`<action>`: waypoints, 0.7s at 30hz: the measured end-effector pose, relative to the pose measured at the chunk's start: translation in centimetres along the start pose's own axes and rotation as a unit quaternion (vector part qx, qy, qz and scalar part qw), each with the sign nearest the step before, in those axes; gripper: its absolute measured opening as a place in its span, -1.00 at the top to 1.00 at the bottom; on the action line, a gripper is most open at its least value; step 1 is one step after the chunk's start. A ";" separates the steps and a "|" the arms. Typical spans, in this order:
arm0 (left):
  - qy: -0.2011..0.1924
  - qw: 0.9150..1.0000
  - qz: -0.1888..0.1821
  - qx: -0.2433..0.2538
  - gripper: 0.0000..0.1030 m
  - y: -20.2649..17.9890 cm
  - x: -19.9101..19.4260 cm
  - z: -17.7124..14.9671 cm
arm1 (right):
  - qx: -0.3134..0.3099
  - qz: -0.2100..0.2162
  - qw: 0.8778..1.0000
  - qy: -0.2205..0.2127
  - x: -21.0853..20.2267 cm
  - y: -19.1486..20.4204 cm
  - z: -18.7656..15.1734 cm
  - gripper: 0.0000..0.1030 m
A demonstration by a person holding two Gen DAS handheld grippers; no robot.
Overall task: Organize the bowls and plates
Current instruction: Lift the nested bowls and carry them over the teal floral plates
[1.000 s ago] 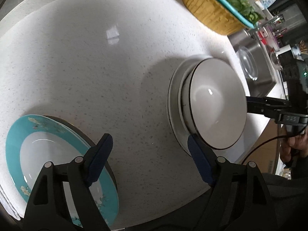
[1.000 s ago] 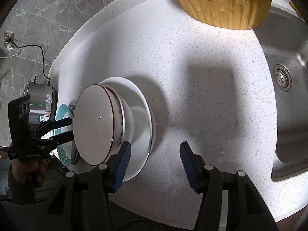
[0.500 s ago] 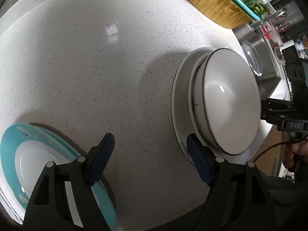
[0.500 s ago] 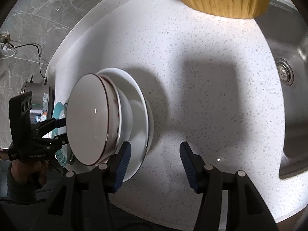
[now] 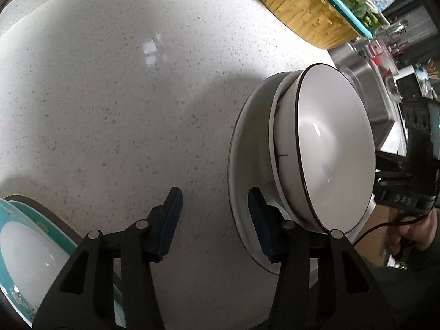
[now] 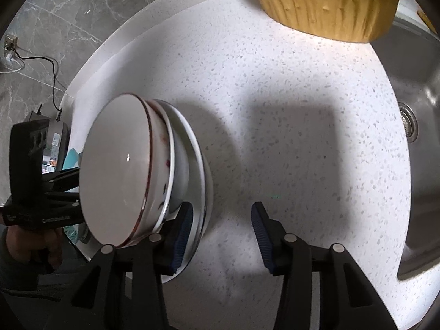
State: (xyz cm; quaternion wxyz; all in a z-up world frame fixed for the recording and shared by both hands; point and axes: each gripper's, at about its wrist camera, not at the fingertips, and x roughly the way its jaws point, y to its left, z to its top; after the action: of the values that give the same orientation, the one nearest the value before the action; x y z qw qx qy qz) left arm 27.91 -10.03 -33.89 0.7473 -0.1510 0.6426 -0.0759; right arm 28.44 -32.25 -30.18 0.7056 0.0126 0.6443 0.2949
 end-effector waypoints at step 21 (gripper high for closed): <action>-0.041 0.998 0.025 0.029 0.67 -3.2 1.0 1.2 | -0.032 -0.004 0.999 -0.028 2.3 3.2 2.1 0.49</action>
State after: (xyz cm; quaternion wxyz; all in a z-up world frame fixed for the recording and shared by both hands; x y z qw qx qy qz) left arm 29.50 -13.16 -33.66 0.7790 -0.1165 0.6121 -0.0696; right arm 29.06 -27.81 -30.65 0.7247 -0.0044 0.6144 0.3119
